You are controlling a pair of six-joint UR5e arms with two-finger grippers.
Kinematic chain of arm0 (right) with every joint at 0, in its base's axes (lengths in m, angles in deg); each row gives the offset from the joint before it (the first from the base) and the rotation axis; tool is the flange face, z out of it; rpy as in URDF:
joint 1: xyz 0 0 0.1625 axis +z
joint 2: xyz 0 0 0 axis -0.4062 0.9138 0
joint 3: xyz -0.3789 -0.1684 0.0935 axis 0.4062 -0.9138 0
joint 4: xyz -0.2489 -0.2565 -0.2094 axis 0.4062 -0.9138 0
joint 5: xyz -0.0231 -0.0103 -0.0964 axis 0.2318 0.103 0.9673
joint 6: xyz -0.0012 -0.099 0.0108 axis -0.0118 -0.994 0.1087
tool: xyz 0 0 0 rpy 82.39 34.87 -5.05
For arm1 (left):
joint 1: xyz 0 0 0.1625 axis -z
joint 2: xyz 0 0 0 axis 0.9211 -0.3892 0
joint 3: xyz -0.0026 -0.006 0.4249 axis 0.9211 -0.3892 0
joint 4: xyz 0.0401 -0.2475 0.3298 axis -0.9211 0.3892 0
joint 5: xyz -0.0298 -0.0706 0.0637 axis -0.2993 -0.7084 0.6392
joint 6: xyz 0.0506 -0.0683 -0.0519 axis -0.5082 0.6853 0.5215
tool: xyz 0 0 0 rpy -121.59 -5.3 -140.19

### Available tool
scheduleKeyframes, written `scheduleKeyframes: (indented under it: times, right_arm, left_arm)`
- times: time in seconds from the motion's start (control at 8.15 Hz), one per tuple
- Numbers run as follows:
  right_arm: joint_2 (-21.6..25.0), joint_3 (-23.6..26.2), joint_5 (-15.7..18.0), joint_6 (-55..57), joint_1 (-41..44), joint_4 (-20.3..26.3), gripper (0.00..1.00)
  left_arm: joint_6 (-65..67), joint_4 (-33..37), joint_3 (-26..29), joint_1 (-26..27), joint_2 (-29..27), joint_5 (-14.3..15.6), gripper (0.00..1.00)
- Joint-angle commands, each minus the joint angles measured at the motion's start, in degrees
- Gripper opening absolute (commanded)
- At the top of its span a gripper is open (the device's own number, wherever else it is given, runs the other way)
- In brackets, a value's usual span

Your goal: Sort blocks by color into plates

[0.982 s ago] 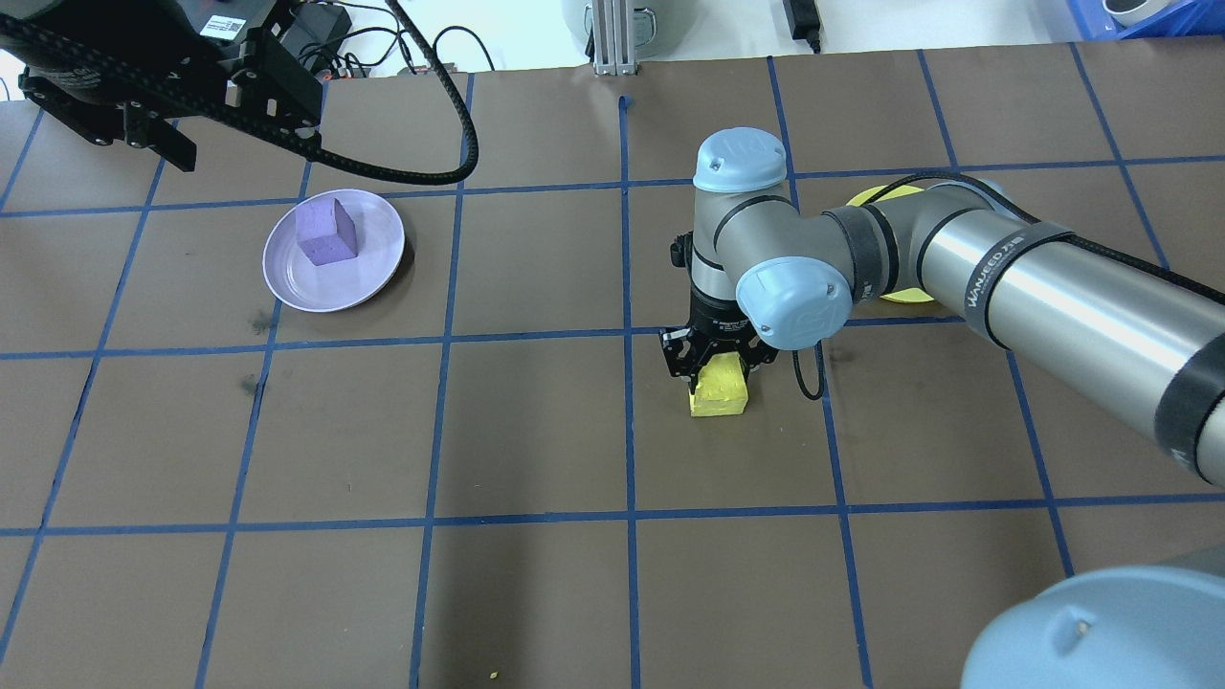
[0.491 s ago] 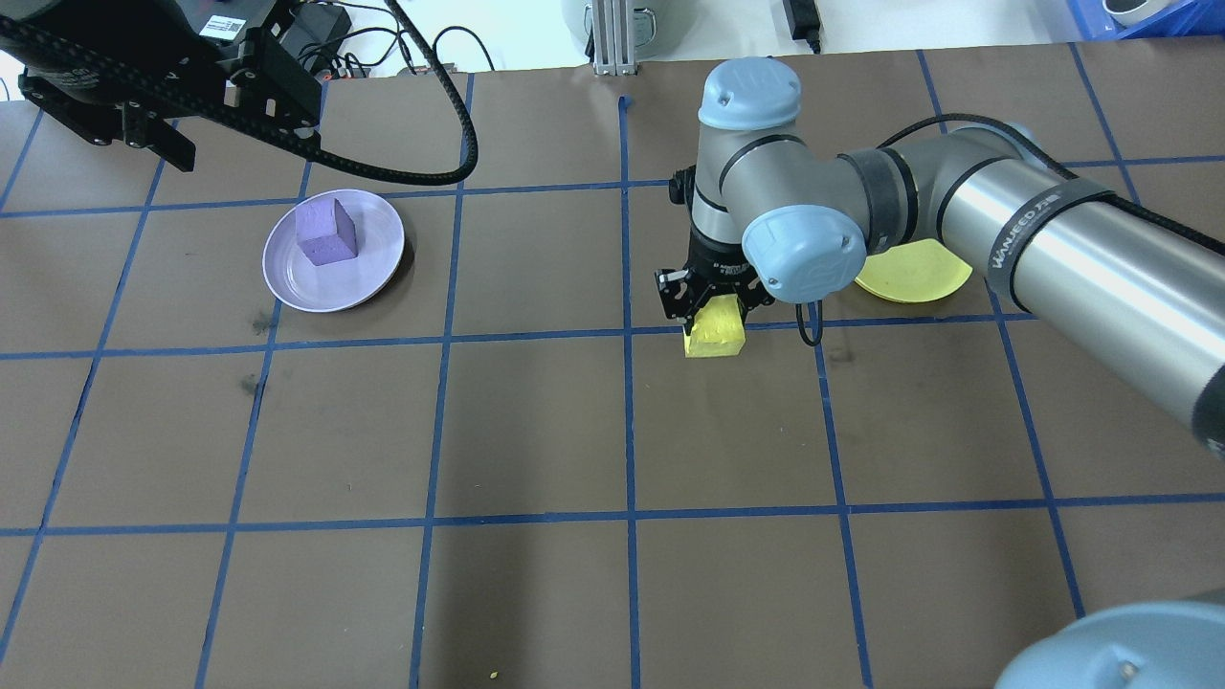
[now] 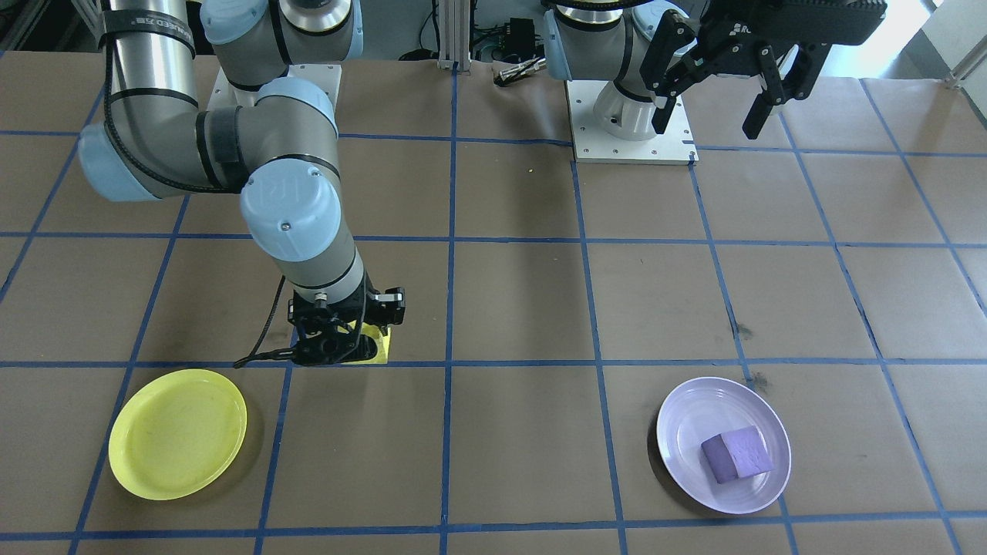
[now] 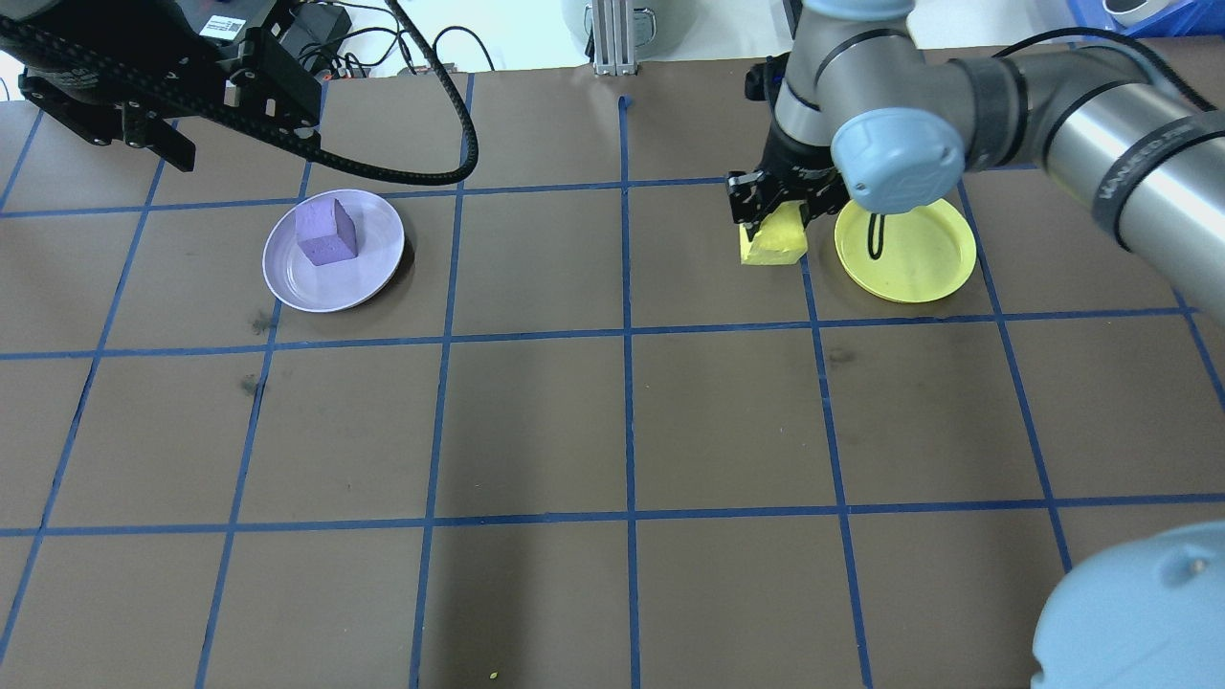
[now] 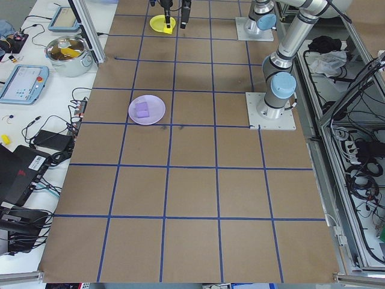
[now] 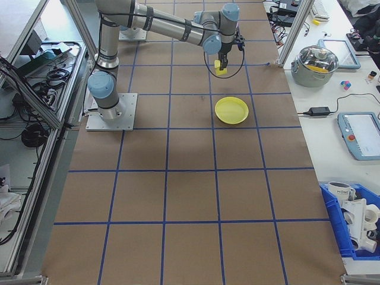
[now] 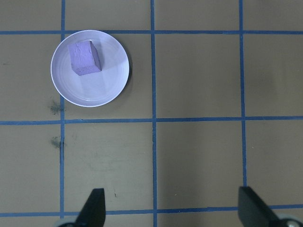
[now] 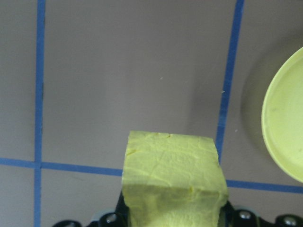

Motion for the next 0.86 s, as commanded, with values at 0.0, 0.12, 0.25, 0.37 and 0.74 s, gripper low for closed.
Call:
scheduleKeyframes:
  times: [0.0, 0.12, 0.25, 0.37, 0.74]
  right_arm:
    - [-1.42, -3.00, -0.21, -11.79, -9.79, -0.62, 0.00]
    - [-3.52, -3.78, 0.05, -15.13, -10.68, -4.71, 0.00]
    - [-5.28, -3.97, 0.14, -16.04, -11.04, -5.97, 0.00]
    - [-6.25, -3.88, 0.58, -18.92, -11.30, -6.59, 0.00]
    - [-7.32, -2.92, 0.93, -27.97, -14.81, -5.99, 0.00]
  left_arm:
    - [0.00, 0.00, 0.00, 0.00, 0.00, 0.00, 1.00]
    - [0.00, 0.00, 0.00, 0.00, 0.00, 0.00, 1.00]
    - [0.00, 0.00, 0.00, 0.00, 0.00, 0.00, 1.00]
    - [0.00, 0.00, 0.00, 0.00, 0.00, 0.00, 1.00]
    - [0.00, 0.00, 0.00, 0.00, 0.00, 0.00, 1.00]
